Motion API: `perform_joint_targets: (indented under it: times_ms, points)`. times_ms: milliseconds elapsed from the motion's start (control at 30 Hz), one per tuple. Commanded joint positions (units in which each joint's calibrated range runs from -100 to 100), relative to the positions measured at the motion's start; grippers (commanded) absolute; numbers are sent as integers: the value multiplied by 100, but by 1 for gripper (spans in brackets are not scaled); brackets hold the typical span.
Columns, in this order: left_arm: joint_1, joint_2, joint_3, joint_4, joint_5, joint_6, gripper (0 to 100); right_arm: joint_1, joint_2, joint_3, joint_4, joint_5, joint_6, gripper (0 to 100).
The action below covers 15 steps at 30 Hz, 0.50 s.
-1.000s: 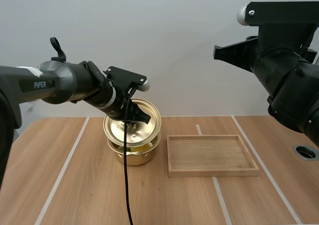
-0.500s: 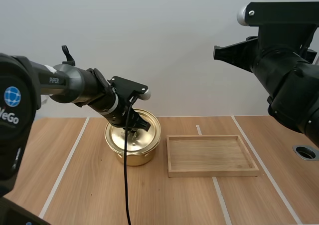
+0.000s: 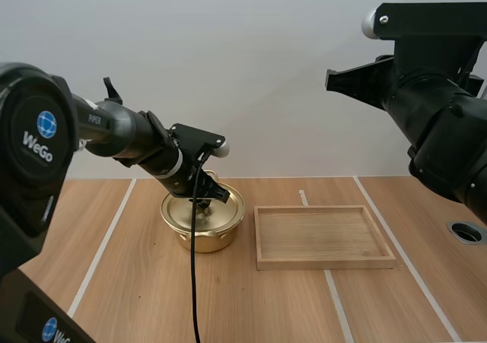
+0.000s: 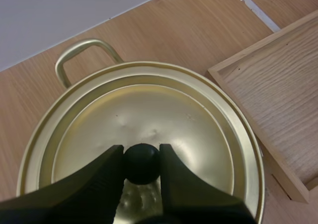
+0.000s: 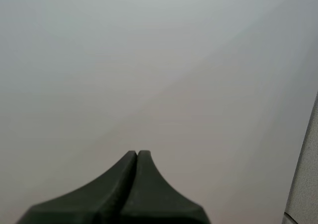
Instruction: Open the pot, put the pineapple inside, and close it
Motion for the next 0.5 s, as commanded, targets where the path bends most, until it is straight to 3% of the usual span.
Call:
perform_joint_targets:
  times_ms: [0, 367, 467]
  points:
    - [-15, 151, 23, 23, 132, 91, 0, -26, -77, 16, 20, -82, -39, 0]
    - [-15, 401, 23, 2, 66, 77, 0, -26, -77, 16, 20, -82, -39, 0]
    - [-15, 387, 23, 2, 137, 47, 11, -26, -77, 16, 10, -82, -39, 0]
